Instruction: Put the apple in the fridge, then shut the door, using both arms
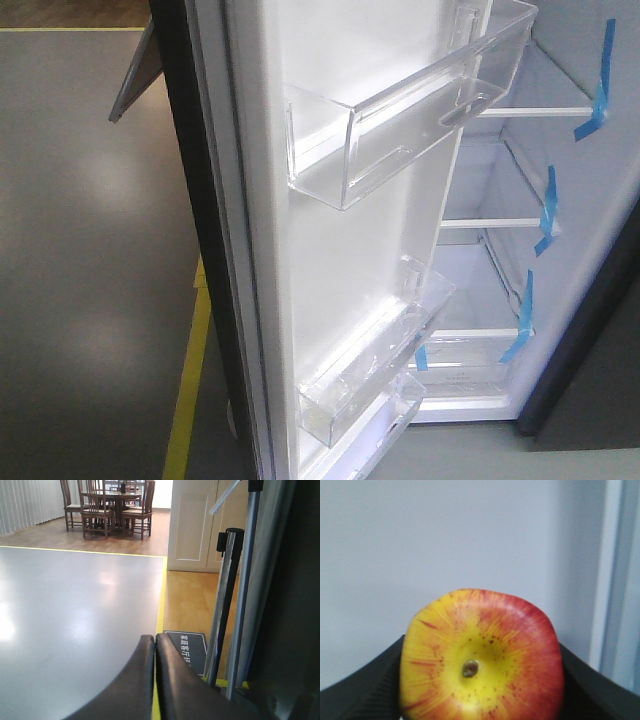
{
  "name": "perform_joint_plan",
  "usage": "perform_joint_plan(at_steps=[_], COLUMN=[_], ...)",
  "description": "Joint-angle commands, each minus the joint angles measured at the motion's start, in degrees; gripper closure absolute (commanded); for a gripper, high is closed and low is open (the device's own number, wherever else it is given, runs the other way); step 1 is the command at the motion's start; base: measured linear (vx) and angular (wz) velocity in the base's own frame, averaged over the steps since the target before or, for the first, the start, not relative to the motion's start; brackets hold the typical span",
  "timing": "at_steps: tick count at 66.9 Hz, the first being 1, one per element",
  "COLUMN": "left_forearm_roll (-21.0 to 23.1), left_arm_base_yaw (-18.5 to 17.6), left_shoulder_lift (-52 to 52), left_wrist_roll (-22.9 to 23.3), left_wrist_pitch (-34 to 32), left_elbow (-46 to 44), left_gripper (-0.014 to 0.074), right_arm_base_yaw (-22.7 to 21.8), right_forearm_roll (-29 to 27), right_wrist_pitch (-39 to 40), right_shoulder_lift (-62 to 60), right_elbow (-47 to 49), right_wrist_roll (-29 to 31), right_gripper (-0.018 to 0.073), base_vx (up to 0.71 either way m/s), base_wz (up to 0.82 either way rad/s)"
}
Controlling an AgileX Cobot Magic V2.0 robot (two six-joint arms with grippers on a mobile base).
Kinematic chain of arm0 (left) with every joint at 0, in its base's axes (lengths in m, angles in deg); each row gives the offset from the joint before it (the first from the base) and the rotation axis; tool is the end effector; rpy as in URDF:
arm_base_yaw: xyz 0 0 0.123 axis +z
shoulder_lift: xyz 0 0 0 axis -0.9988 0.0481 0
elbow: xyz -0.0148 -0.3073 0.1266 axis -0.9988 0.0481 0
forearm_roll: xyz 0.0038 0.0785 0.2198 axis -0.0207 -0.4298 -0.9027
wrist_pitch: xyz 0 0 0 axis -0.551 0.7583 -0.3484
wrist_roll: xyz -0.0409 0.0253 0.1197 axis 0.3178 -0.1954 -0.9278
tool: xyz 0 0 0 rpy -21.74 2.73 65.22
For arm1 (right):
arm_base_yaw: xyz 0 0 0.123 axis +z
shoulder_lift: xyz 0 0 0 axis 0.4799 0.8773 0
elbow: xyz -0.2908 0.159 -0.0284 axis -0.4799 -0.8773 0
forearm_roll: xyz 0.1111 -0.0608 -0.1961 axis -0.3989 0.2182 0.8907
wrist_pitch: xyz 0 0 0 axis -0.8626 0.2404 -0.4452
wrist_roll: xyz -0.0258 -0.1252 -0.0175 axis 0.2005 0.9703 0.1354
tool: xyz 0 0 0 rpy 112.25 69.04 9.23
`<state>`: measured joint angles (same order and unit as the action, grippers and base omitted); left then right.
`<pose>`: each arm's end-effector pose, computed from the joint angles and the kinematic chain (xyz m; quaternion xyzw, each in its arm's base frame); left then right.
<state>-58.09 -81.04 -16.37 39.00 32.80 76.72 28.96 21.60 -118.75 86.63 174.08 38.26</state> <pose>0.0272 0.0044 0.1872 -0.0868 0.7310 0.0008 0.6768 0.2588 0.0753 0.5646 -0.1941 0.6951 0.2336 0.6515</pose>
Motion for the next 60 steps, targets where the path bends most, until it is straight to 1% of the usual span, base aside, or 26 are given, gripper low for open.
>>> perform_joint_plan(at_steps=[1,6,13,26,32,39,55,60], left_forearm_roll=[0.41,0.41,0.41,0.41,0.41,0.41,0.41,0.41], left_arm_base_yaw=[-0.19,-0.19,-0.19,-0.19,-0.19,-0.19,-0.19,-0.19], left_shoulder_lift=[-0.91,-0.91,-0.91,-0.91,-0.91,-0.91,-0.91,-0.91], left_wrist_roll=[0.03,0.03,0.03,0.03,0.03,0.03,0.03,0.03], left_wrist_pitch=[-4.17,-4.17,-4.17,-4.17,-4.17,-4.17,-4.17,-4.17], left_elbow=[1.52,1.52,1.52,1.52,1.52,1.52,1.52,1.52], left_gripper=[0.0602,0.0602,0.0602,0.0602,0.0602,0.0602,0.0602,0.0602], right_arm_base_yaw=[-0.09,-0.09,-0.09,-0.09,-0.09,-0.09,-0.09,-0.09], right_forearm_roll=[-8.85,-10.42,-10.51,-9.5,-8.6,-7.34,-5.44,-4.78], right_wrist_pitch=[-2.32,-4.7,-6.79,-9.4,-9.81,-9.94,-9.43,-9.24], right_shoulder_lift=[3.34,6.63,10.65,15.52,16.16,16.21,16.21,16.21], right_elbow=[5.05,7.0,8.17,8.36,8.36,8.36,8.36,8.36], right_wrist_roll=[5.61,6.15,5.96,6.01,6.01,5.96,5.96,5.96], right_gripper=[0.0409,0.0409,0.0407,0.0398,0.0364,0.0284,-0.0001,-0.0056], base_vx=[0.0,0.0,0.0,0.0,0.0,0.0,0.0,0.0], base_wz=[0.0,0.0,0.0,0.0,0.0,0.0,0.0,0.0])
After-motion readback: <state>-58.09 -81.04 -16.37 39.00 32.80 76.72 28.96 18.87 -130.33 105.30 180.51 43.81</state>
